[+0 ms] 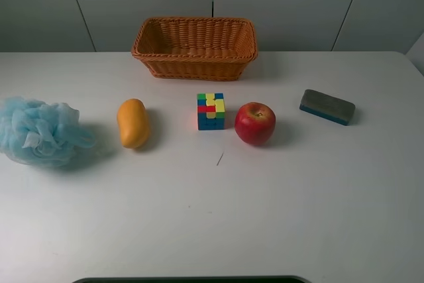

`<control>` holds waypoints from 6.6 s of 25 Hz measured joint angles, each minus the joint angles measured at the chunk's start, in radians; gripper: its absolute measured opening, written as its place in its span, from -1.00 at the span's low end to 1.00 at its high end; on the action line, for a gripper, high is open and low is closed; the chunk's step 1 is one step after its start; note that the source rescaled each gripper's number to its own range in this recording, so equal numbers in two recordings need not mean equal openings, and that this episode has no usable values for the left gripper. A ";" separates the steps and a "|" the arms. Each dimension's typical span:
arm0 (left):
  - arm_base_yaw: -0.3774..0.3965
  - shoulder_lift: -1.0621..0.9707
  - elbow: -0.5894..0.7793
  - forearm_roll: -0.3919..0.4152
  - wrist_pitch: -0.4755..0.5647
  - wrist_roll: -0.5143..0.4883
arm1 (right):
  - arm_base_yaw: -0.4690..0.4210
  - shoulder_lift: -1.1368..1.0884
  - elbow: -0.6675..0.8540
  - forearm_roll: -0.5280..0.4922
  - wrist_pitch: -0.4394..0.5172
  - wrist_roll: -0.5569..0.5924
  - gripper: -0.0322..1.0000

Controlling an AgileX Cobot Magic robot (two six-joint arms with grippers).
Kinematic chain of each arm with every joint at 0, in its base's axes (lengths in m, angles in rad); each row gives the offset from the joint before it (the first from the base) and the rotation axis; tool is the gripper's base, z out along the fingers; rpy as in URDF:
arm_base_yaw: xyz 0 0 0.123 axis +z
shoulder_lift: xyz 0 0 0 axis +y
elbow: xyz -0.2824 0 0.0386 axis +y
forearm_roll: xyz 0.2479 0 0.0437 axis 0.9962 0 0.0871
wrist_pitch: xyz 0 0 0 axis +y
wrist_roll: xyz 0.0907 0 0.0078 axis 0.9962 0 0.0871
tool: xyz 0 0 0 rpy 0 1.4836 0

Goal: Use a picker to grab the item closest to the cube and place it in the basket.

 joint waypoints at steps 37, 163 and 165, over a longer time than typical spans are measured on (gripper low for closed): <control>0.000 0.000 0.000 0.000 0.000 0.000 | 0.087 1.276 -0.571 0.219 -0.114 -0.579 1.00; 0.000 0.000 0.002 0.000 0.000 -0.003 | 0.464 2.052 -1.447 0.286 -0.387 -0.650 0.94; 0.000 0.000 0.002 0.000 0.000 -0.003 | 0.428 1.968 -1.447 0.253 -0.332 -0.619 0.94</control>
